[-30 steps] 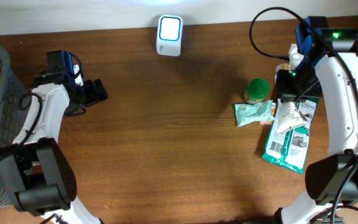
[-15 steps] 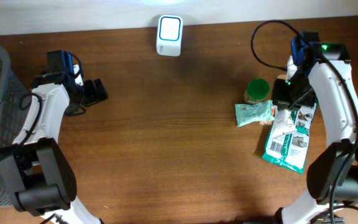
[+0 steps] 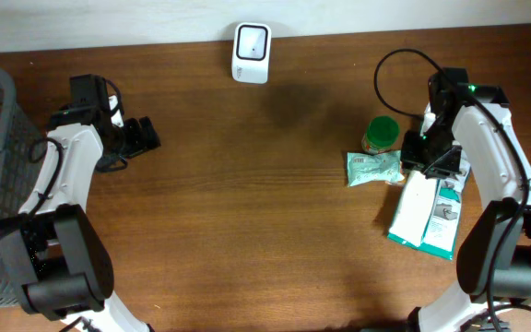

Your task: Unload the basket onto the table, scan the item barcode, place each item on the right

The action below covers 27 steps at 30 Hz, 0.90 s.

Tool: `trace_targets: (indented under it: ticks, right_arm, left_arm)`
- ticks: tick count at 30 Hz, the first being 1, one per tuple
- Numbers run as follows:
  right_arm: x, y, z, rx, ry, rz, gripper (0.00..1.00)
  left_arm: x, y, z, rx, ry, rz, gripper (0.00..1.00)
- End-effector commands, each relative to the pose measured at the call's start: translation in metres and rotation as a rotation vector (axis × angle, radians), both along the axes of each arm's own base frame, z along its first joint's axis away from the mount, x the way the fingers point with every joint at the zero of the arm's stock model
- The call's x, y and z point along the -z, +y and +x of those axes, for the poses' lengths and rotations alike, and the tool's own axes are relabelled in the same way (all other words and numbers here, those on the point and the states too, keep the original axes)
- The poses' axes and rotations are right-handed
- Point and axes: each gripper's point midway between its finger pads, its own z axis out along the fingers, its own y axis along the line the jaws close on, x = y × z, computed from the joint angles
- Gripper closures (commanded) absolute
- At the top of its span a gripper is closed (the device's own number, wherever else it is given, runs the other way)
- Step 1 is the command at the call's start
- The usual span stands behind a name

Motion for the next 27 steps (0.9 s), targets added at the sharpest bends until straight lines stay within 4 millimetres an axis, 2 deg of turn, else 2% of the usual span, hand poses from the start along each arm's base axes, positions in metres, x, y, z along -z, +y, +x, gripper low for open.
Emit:
trace_targets:
  ticks: [1, 3, 5, 8, 9, 10, 13, 16, 17, 18, 19, 22, 27]
  right_arm:
    - [-0.019, 0.001, 0.001, 0.002, -0.028, -0.001, 0.59]
    - [-0.039, 0.001, 0.003, 0.001, -0.051, -0.002, 0.59]
    - [-0.063, 0.010, 0.007, -0.061, -0.115, 0.040, 0.59]
    - [-0.108, 0.033, 0.009, -0.166, -0.258, 0.102, 0.55]
    - [-0.132, 0.046, 0.005, -0.216, -0.336, 0.122, 0.53]
    - [-0.144, 0.054, 0.002, -0.247, -0.378, 0.136, 0.52]
    - [-0.192, 0.084, -0.024, -0.377, -0.538, 0.155, 0.50]
    - [-0.227, 0.100, -0.057, -0.444, -0.653, 0.152, 0.49]
    - [-0.233, 0.103, -0.067, -0.456, -0.672, 0.152, 0.49]
    - [-0.239, 0.104, -0.078, -0.466, -0.693, 0.152, 0.33]
    - [-0.245, 0.105, -0.089, -0.472, -0.710, 0.151, 0.02]
    - [-0.255, 0.102, -0.118, -0.474, -0.744, 0.145, 0.02]
    - [-0.263, 0.097, -0.130, -0.471, -0.789, 0.110, 0.02]
  left_arm:
    - [0.004, -0.001, -0.001, 0.007, 0.009, -0.009, 0.01]
    - [0.004, -0.001, -0.001, 0.007, 0.009, -0.009, 0.01]
    - [0.004, -0.001, -0.001, 0.007, 0.009, -0.009, 0.01]
    - [0.004, -0.001, -0.001, 0.007, 0.009, -0.009, 0.01]
    - [0.004, -0.001, -0.001, 0.007, 0.009, -0.009, 0.01]
    - [0.004, -0.001, -0.001, 0.007, 0.008, -0.009, 0.01]
    - [0.004, -0.001, -0.001, 0.007, 0.009, -0.009, 0.01]
    - [0.004, -0.001, -0.001, 0.007, 0.009, -0.009, 0.01]
    - [0.004, -0.001, -0.001, 0.007, 0.009, -0.009, 0.01]
    - [0.004, -0.001, -0.001, 0.007, 0.009, -0.009, 0.01]
    - [0.004, -0.001, -0.001, 0.007, 0.009, -0.009, 0.01]
    - [0.004, -0.001, -0.001, 0.007, 0.008, -0.009, 0.01]
    - [0.004, -0.001, -0.001, 0.007, 0.009, -0.009, 0.01]
